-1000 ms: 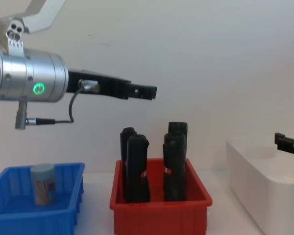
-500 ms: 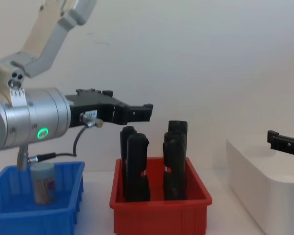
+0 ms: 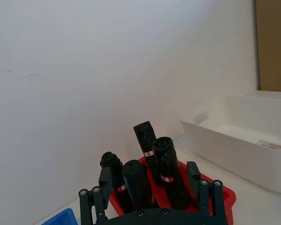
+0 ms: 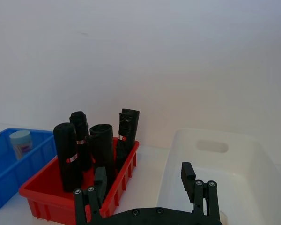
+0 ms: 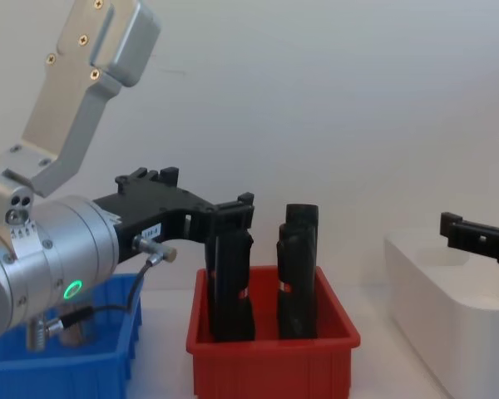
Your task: Pick the cotton swabs from the blue box and place them into the white box.
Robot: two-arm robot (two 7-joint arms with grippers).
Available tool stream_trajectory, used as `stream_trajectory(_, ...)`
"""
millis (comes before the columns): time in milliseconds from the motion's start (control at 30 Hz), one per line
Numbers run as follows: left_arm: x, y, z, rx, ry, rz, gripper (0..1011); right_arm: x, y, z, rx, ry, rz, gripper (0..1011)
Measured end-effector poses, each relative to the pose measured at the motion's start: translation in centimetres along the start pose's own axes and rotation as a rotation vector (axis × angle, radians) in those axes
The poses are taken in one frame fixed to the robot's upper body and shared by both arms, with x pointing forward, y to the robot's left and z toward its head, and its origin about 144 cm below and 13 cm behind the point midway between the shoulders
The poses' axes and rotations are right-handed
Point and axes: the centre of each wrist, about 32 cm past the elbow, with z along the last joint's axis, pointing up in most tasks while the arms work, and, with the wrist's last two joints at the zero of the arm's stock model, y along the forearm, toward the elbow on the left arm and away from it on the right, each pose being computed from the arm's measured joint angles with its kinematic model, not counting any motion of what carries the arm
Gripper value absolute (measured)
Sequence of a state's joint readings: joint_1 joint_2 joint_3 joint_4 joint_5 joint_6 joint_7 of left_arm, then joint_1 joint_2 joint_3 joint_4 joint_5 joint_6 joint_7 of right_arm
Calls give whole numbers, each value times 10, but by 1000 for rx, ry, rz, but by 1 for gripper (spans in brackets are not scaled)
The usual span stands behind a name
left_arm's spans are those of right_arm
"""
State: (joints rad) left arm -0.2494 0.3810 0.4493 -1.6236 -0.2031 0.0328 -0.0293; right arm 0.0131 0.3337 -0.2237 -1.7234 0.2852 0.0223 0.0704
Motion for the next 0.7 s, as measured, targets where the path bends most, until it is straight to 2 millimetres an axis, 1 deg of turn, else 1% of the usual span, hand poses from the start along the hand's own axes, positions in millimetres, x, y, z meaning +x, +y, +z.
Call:
stream_trajectory(233,-4,3,-3,-10,0,10,1004,-6,-7,4,1,6,11,1002)
stream_trajectory(700,-4,3,-3,-10,1,11,1004,-6,-7,5,1,7,12,1002)
